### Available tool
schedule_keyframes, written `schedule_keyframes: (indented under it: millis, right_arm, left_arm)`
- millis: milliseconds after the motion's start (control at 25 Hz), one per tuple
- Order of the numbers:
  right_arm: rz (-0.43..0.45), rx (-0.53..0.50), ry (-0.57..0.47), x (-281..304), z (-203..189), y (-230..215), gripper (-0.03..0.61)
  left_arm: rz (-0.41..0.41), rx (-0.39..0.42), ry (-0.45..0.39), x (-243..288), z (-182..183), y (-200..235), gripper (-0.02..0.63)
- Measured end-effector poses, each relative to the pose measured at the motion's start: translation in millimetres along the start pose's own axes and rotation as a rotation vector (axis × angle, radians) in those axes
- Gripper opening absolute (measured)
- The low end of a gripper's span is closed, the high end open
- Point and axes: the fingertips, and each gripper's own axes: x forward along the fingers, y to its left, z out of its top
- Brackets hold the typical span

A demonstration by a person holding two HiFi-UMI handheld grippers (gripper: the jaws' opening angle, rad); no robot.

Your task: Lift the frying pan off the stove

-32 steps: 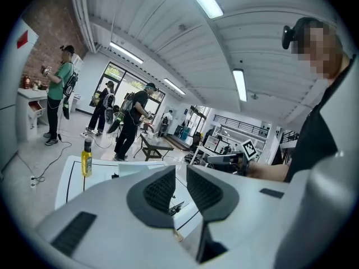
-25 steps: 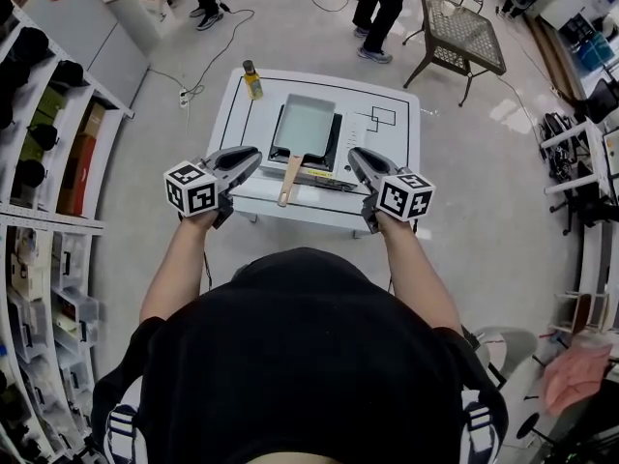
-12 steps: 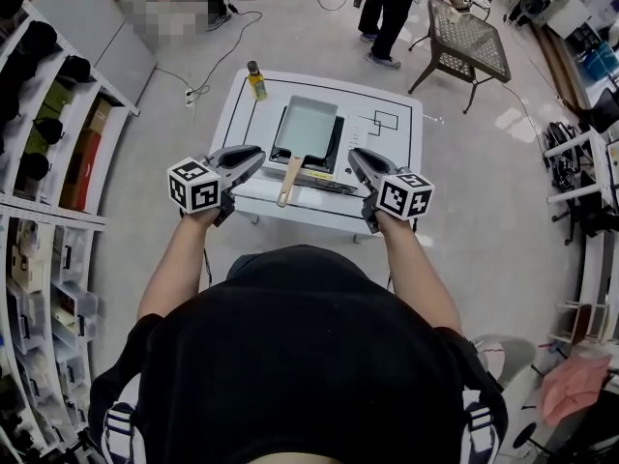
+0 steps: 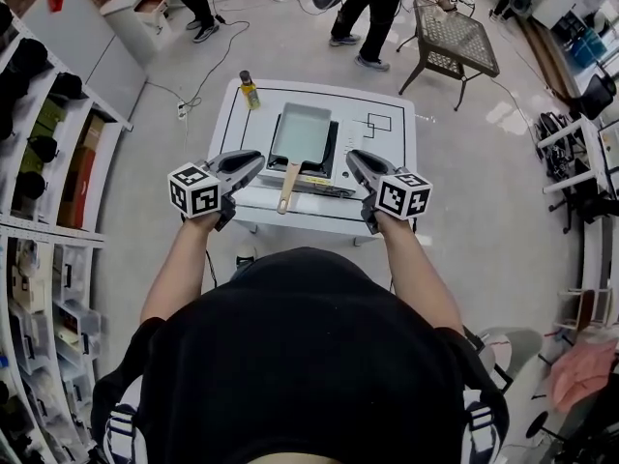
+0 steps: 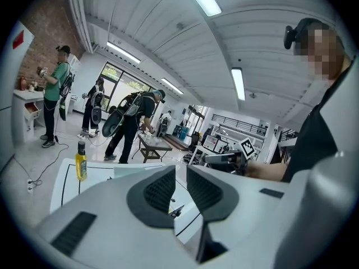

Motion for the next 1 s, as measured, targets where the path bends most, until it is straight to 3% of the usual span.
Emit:
schedule_keyframes:
  millis: [1000]
  right_arm:
    - [-0.130, 0.046, -0.040, 17.8, -10.8, 18.9, 0.052]
  left_arm:
    - [-0.111, -0.015, 0.025, -31.0, 6.7, 37.7, 0.066]
